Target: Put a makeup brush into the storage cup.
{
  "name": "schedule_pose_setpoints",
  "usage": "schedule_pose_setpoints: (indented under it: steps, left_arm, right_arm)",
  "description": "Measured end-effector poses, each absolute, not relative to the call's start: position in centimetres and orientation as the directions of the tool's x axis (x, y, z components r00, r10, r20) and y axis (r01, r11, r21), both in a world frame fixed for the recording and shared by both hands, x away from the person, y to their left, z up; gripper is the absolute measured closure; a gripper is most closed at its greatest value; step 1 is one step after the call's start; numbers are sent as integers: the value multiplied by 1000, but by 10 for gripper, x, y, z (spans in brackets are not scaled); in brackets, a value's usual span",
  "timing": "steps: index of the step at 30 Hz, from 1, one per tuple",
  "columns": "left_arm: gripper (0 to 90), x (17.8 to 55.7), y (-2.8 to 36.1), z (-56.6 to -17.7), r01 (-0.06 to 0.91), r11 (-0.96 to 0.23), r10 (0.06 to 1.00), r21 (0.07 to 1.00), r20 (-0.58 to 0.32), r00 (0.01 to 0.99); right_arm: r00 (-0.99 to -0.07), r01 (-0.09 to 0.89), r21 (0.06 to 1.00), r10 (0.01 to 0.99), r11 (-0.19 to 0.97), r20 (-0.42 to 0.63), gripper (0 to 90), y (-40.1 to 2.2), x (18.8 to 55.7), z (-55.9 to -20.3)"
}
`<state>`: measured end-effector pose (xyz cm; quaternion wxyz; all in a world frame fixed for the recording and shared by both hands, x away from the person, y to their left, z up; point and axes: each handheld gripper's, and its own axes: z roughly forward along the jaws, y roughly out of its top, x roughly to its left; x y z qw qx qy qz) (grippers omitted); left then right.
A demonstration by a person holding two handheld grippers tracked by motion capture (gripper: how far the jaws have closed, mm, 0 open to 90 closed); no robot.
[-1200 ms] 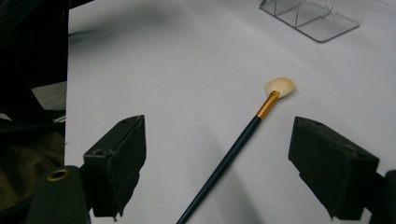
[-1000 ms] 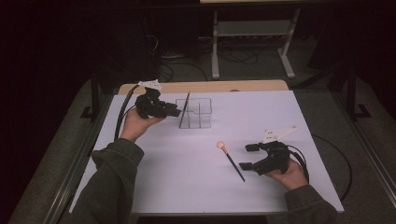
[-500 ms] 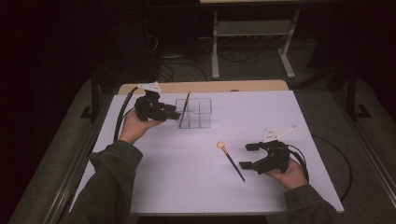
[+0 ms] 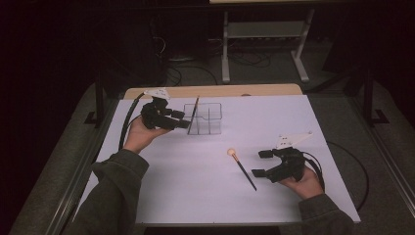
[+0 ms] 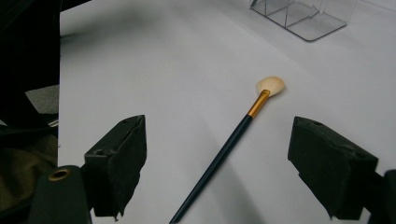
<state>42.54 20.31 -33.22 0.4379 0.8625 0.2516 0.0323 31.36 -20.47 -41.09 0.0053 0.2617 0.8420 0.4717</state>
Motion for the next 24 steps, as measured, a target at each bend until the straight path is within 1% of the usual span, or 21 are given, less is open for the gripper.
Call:
schedule_pose_setpoints:
  steps: [7, 11, 12, 24]
  left_arm:
    - [418, 420, 204, -330, 385, -495, 454, 779, -145, 879]
    - [406, 416, 205, -330, 390, -495, 457, 776, -149, 877]
    - [404, 416, 206, -330, 381, -502, 454, 777, -138, 880]
    - [388, 404, 207, -328, 370, -512, 455, 775, -121, 882]
  right_arm:
    - [-864, 432, 792, 451, 431, 225, 187, -203, 312, -411]
    - [-864, 433, 792, 450, 431, 227, 187, -203, 313, -411]
    - [-863, 434, 791, 451, 431, 228, 187, -203, 312, -411]
    - [-861, 434, 793, 455, 427, 226, 188, -204, 312, -410]
